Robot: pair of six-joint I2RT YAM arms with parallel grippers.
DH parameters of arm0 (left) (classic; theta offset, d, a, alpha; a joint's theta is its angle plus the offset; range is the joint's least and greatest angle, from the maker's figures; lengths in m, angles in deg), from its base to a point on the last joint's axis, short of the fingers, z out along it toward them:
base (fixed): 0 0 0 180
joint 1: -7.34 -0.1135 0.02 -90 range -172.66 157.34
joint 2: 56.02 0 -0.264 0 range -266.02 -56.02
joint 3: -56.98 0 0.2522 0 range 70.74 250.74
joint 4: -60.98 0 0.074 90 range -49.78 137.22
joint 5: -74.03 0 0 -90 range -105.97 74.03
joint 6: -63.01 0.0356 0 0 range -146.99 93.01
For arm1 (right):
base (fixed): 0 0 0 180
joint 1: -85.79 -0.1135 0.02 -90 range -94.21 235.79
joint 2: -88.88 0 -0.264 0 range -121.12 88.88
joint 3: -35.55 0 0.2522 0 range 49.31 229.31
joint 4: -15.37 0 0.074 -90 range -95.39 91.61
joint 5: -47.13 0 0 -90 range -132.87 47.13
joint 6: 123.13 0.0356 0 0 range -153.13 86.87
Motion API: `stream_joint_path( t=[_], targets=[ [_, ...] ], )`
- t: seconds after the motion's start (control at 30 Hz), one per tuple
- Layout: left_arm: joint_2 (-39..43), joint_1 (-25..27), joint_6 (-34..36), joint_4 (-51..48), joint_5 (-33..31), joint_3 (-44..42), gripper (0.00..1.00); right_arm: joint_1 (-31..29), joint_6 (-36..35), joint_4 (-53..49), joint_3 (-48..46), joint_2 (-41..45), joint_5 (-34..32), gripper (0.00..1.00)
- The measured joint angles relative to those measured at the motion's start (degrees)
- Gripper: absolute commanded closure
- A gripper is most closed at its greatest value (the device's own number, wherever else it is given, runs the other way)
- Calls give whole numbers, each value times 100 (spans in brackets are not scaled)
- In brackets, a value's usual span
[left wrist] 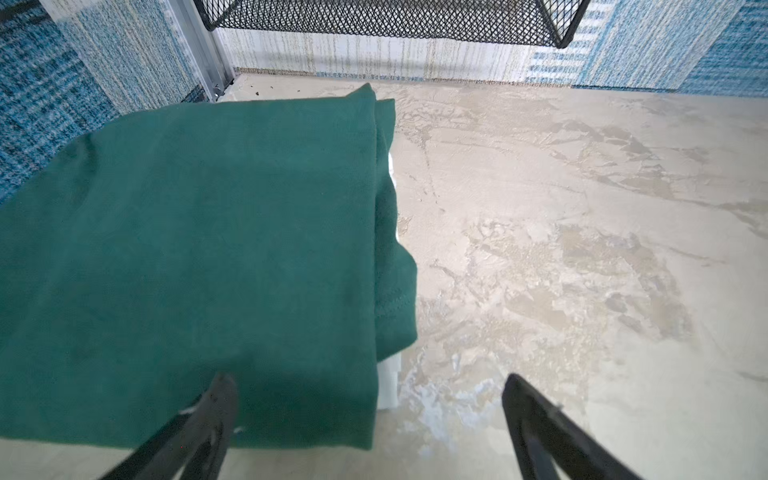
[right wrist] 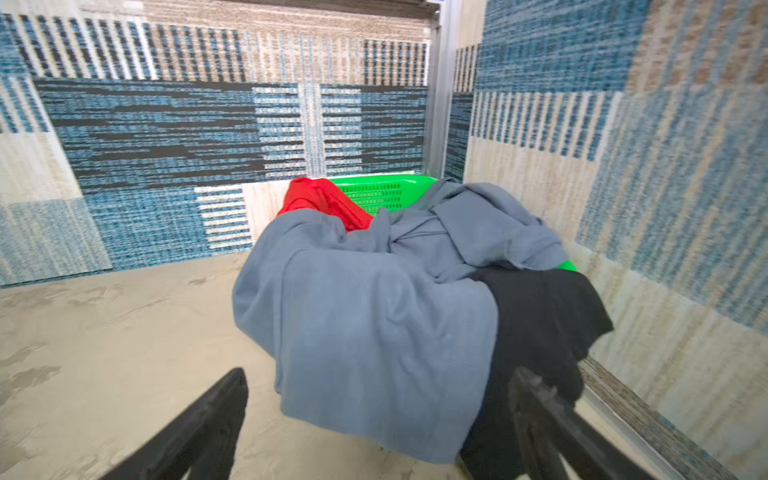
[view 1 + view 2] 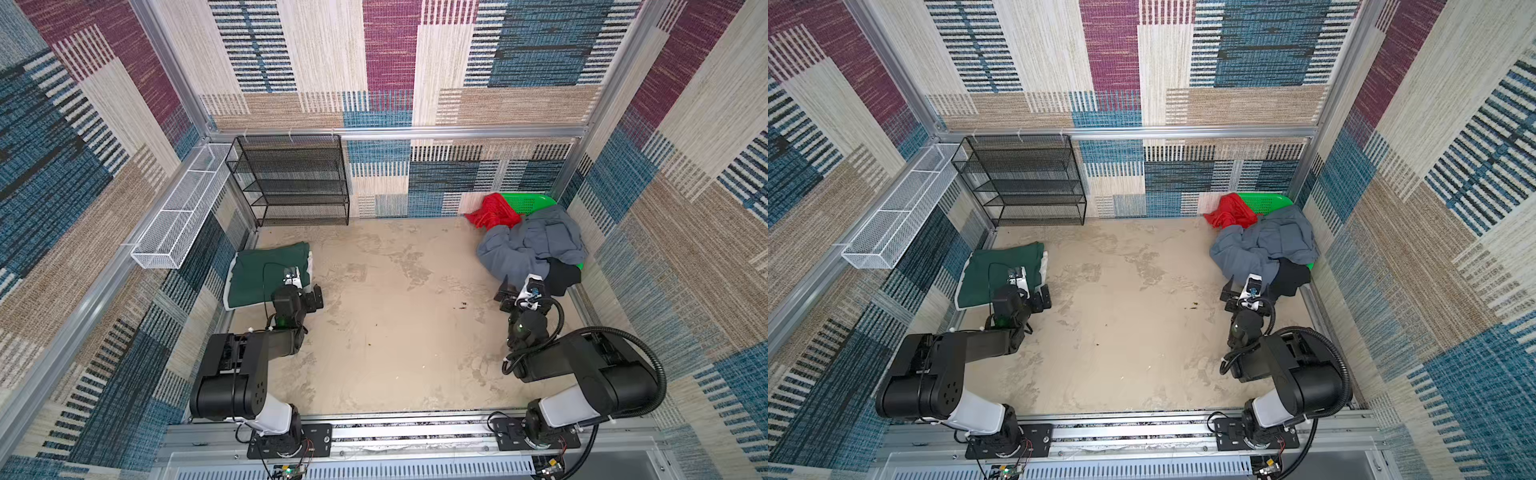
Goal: Fold and stack the t-shirts
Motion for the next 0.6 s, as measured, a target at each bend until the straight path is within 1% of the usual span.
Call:
stream_joint_path(
  t=[0.1, 0.17, 0.2, 0.23, 0.27, 0.3, 0.43, 0.6],
  targets=[
    [0, -7, 0, 24, -4, 0, 0, 258, 24, -192, 136, 17, 365, 2],
    [-2, -13, 0, 24, 7, 0, 0, 516, 138, -385, 269, 22, 752, 2],
    [-2, -17, 0, 24, 7, 0, 0, 662, 188, -446, 308, -20, 1067, 1],
    [-2, -17, 0, 24, 7, 0, 0, 772, 223, -328, 264, -129, 1290, 2],
    [-2, -17, 0, 24, 7, 0, 0, 835, 264, -243, 181, -225, 1440, 1],
    [-2, -17, 0, 26, 9, 0, 0, 868, 293, -444, 144, -232, 1567, 2],
    [-2, -20, 0, 55, 9, 0, 0, 901, 387, -393, 149, -247, 1928, 2],
    [0, -26, 0, 66, 9, -13, 0, 901, 415, -179, -39, -240, 2048, 2]
  ],
)
